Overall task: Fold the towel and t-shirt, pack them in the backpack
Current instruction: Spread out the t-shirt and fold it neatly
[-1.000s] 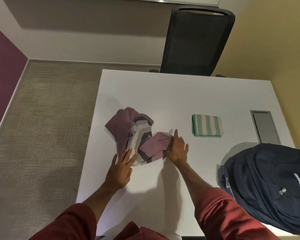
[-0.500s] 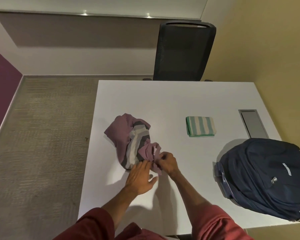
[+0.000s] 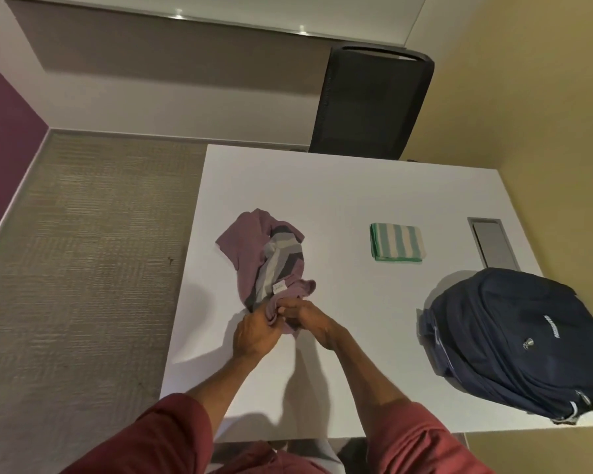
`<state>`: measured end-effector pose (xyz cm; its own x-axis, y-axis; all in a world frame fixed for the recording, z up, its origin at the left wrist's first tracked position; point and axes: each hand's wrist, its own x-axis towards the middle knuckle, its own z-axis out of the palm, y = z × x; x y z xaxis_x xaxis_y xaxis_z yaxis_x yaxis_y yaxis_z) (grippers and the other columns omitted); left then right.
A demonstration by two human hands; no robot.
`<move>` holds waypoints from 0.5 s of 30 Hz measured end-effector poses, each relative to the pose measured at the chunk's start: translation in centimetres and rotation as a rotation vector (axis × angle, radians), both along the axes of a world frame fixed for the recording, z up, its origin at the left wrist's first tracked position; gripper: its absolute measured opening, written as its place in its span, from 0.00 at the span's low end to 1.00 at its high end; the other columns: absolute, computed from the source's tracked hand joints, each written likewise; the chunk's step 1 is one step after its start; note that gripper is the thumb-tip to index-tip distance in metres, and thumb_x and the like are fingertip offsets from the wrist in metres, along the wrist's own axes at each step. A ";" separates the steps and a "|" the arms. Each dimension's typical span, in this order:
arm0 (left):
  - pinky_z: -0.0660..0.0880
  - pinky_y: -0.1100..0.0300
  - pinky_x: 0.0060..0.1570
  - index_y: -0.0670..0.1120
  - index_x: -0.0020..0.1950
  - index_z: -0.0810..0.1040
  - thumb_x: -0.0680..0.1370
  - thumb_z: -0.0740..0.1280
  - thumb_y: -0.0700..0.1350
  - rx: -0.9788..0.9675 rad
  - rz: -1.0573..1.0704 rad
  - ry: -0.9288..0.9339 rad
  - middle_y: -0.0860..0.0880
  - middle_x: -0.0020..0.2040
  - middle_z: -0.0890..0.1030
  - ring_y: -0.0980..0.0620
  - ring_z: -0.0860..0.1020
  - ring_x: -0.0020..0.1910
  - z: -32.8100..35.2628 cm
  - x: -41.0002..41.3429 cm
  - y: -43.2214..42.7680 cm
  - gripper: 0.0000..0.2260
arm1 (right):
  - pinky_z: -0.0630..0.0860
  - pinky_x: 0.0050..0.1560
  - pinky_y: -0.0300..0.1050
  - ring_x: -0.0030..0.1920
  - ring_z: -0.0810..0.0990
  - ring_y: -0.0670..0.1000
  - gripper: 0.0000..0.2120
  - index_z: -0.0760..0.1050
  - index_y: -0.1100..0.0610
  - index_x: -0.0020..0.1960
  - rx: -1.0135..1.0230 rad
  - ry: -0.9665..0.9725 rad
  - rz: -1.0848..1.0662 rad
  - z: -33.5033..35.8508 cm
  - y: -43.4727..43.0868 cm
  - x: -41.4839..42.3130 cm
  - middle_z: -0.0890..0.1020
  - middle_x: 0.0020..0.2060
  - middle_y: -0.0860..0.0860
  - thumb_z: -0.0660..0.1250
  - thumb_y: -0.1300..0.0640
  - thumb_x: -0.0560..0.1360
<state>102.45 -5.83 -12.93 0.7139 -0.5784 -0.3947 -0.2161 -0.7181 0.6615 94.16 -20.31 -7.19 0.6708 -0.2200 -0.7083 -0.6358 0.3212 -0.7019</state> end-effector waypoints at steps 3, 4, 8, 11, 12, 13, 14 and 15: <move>0.82 0.46 0.62 0.48 0.74 0.79 0.85 0.67 0.54 0.019 0.017 0.030 0.43 0.58 0.86 0.39 0.84 0.59 -0.4 0.3 1.2 0.20 | 0.78 0.71 0.59 0.60 0.84 0.56 0.11 0.83 0.59 0.63 -0.025 0.054 -0.075 -1.0 1.3 -0.4 0.85 0.58 0.55 0.68 0.64 0.82; 0.81 0.45 0.63 0.47 0.75 0.78 0.85 0.66 0.52 0.022 0.030 0.031 0.42 0.58 0.86 0.39 0.83 0.59 -0.4 0.5 1.6 0.19 | 0.81 0.68 0.57 0.57 0.86 0.55 0.10 0.85 0.58 0.59 -0.122 0.054 -0.093 -1.3 1.5 -0.6 0.88 0.55 0.54 0.68 0.65 0.81; 0.81 0.43 0.59 0.43 0.71 0.77 0.86 0.62 0.44 0.003 0.058 -0.014 0.40 0.54 0.85 0.36 0.83 0.56 -0.5 1.4 3.2 0.15 | 0.86 0.55 0.61 0.48 0.89 0.59 0.13 0.85 0.53 0.47 -0.436 0.139 -0.328 -3.3 1.9 -1.3 0.89 0.43 0.52 0.65 0.61 0.68; 0.81 0.44 0.56 0.42 0.68 0.78 0.86 0.61 0.43 -0.029 0.042 -0.044 0.41 0.52 0.84 0.38 0.83 0.53 -0.7 1.9 4.4 0.13 | 0.83 0.57 0.59 0.54 0.85 0.59 0.20 0.76 0.52 0.63 -0.598 0.249 -0.330 -3.1 2.4 -1.0 0.84 0.56 0.54 0.67 0.54 0.71; 0.80 0.45 0.55 0.41 0.68 0.78 0.86 0.61 0.43 -0.045 0.042 -0.045 0.41 0.52 0.84 0.38 0.83 0.53 -0.7 2.0 4.8 0.13 | 0.82 0.61 0.59 0.59 0.83 0.59 0.27 0.72 0.52 0.70 -0.635 0.268 -0.259 -3.2 2.5 -0.6 0.80 0.62 0.55 0.69 0.52 0.72; 0.80 0.46 0.56 0.41 0.69 0.78 0.86 0.62 0.44 -0.060 0.036 -0.046 0.41 0.53 0.85 0.39 0.83 0.54 -0.8 2.1 5.1 0.14 | 0.79 0.65 0.60 0.65 0.80 0.60 0.34 0.67 0.51 0.77 -0.659 0.299 -0.163 -3.4 2.6 -0.3 0.76 0.67 0.55 0.72 0.52 0.73; 0.80 0.47 0.57 0.41 0.70 0.78 0.86 0.62 0.44 -0.072 0.023 -0.052 0.41 0.55 0.85 0.39 0.84 0.55 -1.0 2.3 5.5 0.14 | 0.76 0.68 0.62 0.68 0.77 0.61 0.38 0.64 0.51 0.80 -0.677 0.341 -0.057 -3.8 2.7 0.1 0.73 0.70 0.55 0.75 0.52 0.73; 0.79 0.49 0.57 0.40 0.71 0.78 0.87 0.62 0.44 -0.080 0.005 -0.064 0.42 0.56 0.85 0.40 0.84 0.56 -1.1 2.4 5.7 0.15 | 0.74 0.69 0.63 0.70 0.75 0.61 0.40 0.62 0.50 0.81 -0.690 0.372 0.040 -4.2 3.0 0.4 0.72 0.70 0.54 0.75 0.52 0.74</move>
<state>104.83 -0.17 -14.05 0.7390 -0.6031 -0.3004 -0.2568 -0.6643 0.7020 94.52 -17.27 -11.43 0.4330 -0.6726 -0.6001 -0.8700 -0.1379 -0.4733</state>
